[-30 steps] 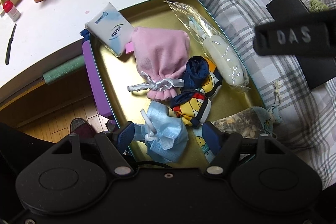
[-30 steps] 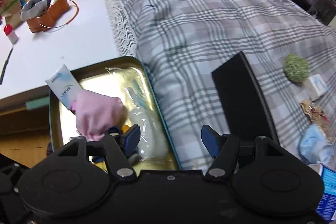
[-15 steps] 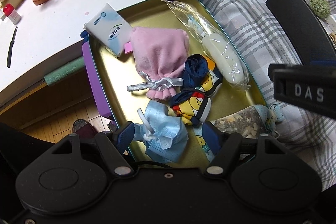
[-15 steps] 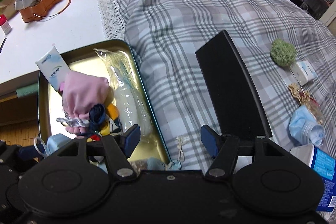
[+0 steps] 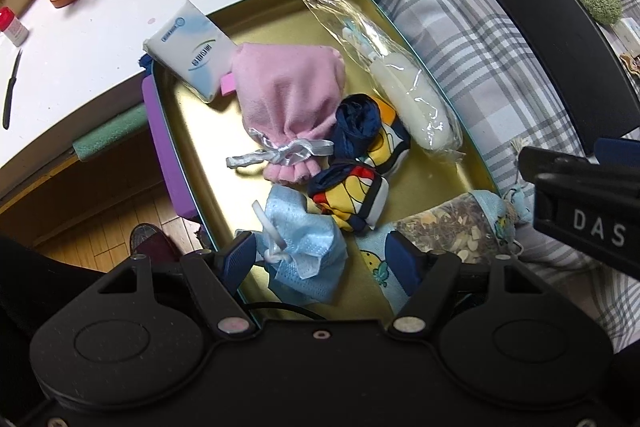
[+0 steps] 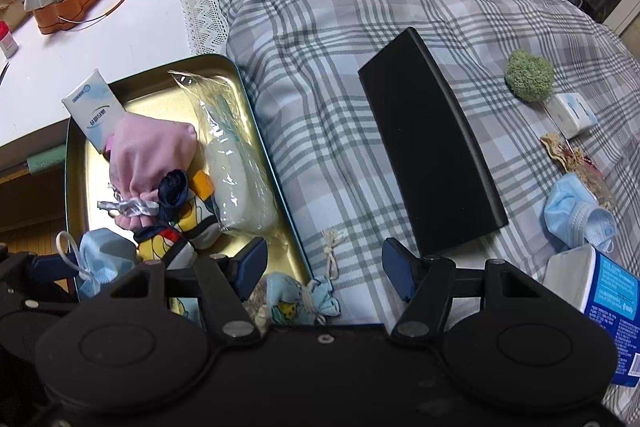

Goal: Organize soft objects
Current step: 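Release the mask in the tray and lift both tools away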

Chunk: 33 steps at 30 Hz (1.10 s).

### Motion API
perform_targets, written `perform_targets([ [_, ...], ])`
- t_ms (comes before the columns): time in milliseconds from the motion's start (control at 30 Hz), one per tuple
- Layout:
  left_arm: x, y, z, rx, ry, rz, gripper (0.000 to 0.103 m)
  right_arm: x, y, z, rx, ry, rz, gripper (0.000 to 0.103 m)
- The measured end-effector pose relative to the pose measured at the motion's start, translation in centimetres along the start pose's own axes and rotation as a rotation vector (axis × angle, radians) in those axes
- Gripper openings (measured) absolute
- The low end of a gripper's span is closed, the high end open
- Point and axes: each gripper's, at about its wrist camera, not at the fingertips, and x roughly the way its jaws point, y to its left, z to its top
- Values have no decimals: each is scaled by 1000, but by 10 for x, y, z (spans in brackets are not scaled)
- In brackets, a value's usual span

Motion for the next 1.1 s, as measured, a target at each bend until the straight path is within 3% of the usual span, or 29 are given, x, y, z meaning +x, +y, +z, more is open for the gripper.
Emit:
perform_targets([
  [633, 0, -12, -3, 34, 17, -9, 66, -26, -39, -20, 69, -21, -8, 62],
  [1100, 3, -33, -17, 81, 23, 49, 67, -40, -78, -35, 155, -53, -21, 62],
])
